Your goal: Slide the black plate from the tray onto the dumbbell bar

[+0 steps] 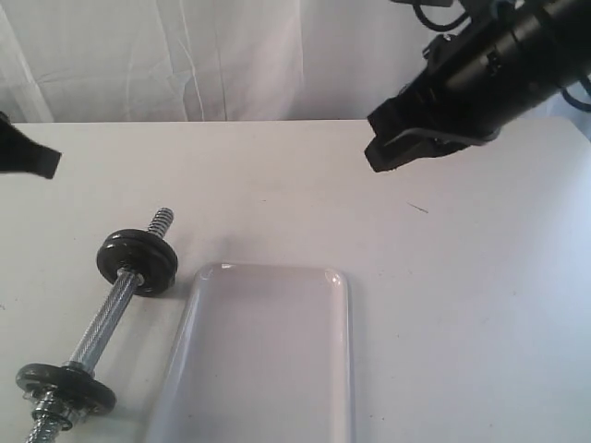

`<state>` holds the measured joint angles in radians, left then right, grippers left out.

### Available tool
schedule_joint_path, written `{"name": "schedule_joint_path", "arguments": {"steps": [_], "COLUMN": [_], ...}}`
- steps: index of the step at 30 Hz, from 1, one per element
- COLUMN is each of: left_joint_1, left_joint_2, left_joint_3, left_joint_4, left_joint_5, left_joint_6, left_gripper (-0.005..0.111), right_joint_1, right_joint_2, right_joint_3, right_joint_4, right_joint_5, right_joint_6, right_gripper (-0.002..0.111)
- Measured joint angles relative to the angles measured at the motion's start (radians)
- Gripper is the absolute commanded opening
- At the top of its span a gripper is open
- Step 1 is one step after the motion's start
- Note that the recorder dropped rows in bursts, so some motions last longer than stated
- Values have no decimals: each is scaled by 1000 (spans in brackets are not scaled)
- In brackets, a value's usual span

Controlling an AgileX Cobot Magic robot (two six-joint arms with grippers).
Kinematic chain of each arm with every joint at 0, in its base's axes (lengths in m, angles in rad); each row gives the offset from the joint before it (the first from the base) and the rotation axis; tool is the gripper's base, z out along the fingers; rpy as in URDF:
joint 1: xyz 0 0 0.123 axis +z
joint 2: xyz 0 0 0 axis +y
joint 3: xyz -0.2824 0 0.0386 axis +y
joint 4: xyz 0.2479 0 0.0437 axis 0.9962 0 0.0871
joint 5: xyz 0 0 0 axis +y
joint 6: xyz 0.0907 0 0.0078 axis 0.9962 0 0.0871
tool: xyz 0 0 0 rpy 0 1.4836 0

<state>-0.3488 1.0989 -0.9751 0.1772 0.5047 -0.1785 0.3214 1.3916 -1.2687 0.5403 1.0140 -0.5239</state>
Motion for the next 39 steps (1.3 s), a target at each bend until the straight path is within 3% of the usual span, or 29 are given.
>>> {"name": "schedule_joint_path", "arguments": {"steps": [6,11,18,32,36,39], "left_joint_1": [0,0,0,0,0,0], "left_joint_2": [-219,-379,-457,-459,-459,-459], "left_joint_3": [203,324,340,340,340,340], "left_joint_4": [31,81,100,100,102,102], "left_joint_5": [-37,-25,60,62,62,62], "left_joint_6": [0,0,0,0,0,0], "left_gripper": [0,0,0,0,0,0], "right_joint_1": [0,0,0,0,0,0], "right_joint_2": [-224,-405,-555,-628,-720,-826], "right_joint_3": [214,361,441,462,578,728], "right_joint_4": [2,2,2,-26,-59,-70], "right_joint_5": [-212,-278,-177,-164,-325,-541], "right_joint_6": [-25,-39,-17,-15,6,53], "right_gripper": [0,0,0,0,0,0]}}
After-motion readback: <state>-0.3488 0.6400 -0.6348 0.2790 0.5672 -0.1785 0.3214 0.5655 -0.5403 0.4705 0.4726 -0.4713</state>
